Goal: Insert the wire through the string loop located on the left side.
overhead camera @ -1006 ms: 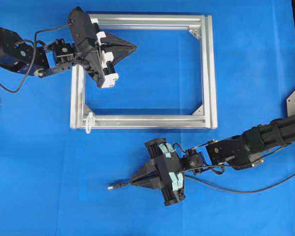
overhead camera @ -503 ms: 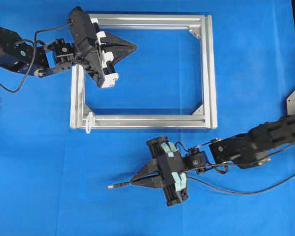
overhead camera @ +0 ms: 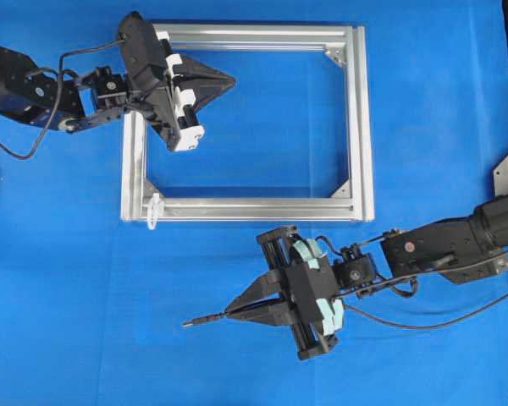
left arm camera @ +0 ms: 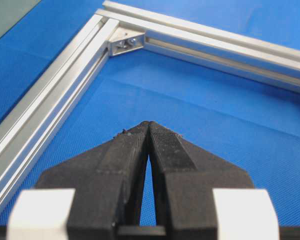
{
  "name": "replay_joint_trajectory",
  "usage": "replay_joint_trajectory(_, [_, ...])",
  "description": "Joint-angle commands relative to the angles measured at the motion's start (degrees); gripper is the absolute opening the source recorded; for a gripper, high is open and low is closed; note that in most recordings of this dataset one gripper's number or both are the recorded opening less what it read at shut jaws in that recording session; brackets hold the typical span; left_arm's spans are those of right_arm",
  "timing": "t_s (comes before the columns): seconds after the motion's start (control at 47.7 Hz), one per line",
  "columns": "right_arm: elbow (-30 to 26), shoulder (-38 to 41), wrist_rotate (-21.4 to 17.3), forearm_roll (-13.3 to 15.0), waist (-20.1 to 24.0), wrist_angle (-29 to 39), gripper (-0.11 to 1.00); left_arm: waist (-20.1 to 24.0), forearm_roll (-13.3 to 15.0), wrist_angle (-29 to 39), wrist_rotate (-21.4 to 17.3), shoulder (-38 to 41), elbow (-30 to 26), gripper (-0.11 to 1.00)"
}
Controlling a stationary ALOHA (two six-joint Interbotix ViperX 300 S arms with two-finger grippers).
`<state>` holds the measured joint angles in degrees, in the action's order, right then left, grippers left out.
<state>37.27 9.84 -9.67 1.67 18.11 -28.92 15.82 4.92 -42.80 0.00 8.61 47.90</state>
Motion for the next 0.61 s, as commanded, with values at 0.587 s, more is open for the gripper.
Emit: replay_joint_trajectory(0.587, [-0.2, -1.9, 0.0, 0.0, 0.7, 0.1, 0.02, 0.0, -0.1, -0.3, 0.1, -2.0, -0.8, 0.0])
